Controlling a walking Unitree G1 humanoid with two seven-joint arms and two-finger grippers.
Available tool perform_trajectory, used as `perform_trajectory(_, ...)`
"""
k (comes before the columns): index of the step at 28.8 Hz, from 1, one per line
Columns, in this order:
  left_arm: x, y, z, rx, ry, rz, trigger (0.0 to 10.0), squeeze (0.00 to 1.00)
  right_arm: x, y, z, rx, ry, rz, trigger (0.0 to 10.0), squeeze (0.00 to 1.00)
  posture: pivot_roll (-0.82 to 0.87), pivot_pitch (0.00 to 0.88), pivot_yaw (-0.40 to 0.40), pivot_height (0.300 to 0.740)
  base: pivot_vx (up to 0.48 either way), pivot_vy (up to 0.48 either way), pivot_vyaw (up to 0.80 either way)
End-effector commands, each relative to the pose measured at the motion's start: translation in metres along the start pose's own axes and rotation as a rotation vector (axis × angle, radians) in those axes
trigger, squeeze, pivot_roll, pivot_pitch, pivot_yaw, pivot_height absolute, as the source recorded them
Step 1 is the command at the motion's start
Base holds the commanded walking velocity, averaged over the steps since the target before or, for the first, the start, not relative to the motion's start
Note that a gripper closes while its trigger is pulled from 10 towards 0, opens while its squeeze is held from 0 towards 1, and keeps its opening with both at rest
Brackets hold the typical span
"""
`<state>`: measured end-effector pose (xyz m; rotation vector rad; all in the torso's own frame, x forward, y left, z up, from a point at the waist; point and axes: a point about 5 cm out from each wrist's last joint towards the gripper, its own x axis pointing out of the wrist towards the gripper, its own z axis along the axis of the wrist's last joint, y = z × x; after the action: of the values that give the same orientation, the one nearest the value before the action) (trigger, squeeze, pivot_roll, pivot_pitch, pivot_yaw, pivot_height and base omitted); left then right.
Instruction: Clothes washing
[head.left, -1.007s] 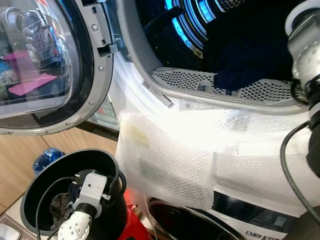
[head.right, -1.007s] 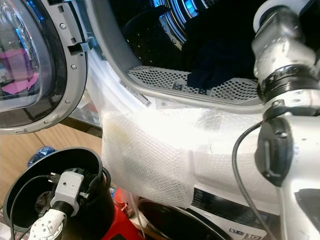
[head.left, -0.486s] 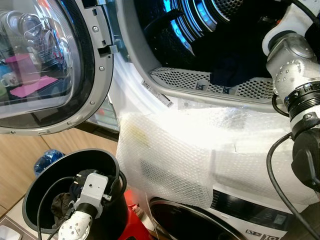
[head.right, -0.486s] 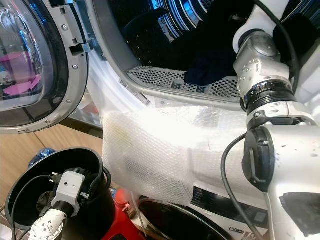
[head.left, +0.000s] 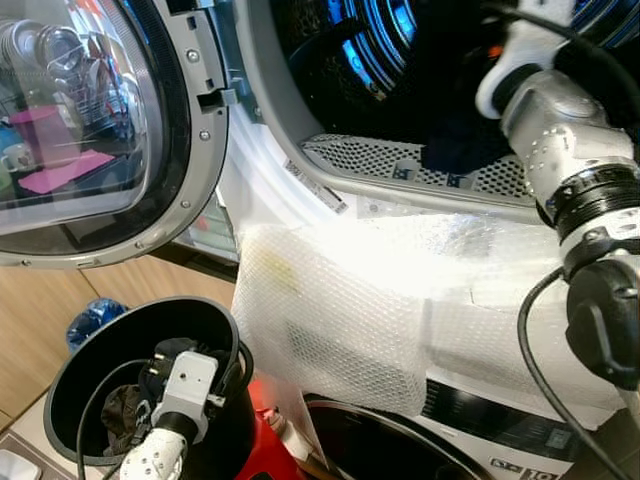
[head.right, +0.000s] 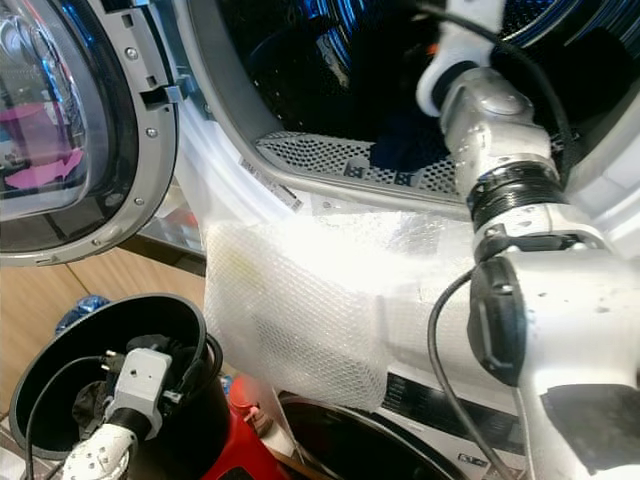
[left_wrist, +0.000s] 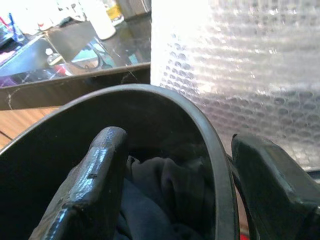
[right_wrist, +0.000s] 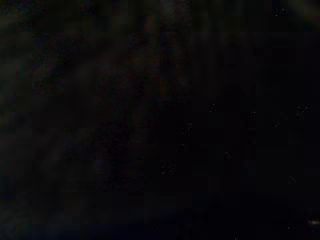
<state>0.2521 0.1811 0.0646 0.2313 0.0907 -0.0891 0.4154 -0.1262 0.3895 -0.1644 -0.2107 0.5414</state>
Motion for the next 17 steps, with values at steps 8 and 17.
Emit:
perform_trajectory(8,-0.003,0.004,0.000,-0.022,0.014,0.040,10.0,0.00,0.009,0.012,0.030,-0.008,-0.060,-0.019,10.0,1.00,0.06,0.000,0.070,0.740,0.000,0.000,0.00)
perform_trajectory(17,0.001,0.003,0.004,-0.040,0.002,0.056,10.0,0.00,-0.056,-0.086,0.036,0.311,-0.196,-0.871,10.0,1.00,0.05,0.000,0.065,0.740,0.000,0.000,0.00)
